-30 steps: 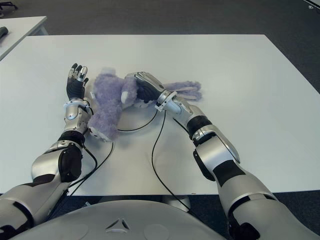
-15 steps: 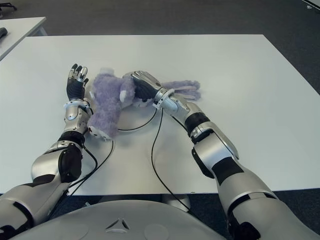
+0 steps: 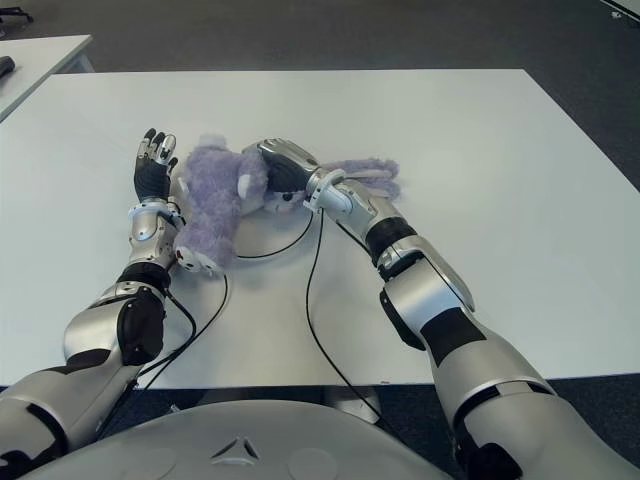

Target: Put the doll into the plate.

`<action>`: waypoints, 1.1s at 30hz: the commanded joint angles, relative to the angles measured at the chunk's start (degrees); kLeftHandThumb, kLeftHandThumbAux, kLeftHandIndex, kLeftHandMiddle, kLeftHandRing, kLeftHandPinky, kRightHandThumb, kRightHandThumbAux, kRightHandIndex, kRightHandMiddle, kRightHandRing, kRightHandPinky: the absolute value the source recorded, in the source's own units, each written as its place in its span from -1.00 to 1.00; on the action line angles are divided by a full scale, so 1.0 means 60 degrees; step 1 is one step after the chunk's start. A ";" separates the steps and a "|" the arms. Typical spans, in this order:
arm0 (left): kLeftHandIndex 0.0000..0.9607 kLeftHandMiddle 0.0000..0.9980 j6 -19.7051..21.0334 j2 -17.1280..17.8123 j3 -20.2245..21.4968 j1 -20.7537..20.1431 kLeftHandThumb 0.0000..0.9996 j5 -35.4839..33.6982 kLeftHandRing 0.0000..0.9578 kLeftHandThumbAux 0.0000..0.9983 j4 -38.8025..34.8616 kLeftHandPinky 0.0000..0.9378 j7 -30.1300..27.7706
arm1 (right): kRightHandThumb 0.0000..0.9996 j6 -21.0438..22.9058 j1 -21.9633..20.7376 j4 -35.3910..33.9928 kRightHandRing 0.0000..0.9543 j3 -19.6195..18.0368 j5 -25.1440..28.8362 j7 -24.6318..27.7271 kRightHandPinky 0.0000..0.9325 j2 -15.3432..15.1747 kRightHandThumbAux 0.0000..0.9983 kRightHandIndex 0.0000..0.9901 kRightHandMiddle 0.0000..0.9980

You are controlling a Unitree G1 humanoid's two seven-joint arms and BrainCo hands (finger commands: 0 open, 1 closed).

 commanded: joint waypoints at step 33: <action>-0.94 -0.84 0.0548 -0.1105 0.0019 0.2153 -1.00 -0.0218 -0.90 0.12 0.1509 -0.93 0.0056 | -0.76 0.0793 0.2379 -0.1456 -1.00 0.2152 -0.1173 0.2929 -1.00 -0.1801 -0.12 -1.00 -1.00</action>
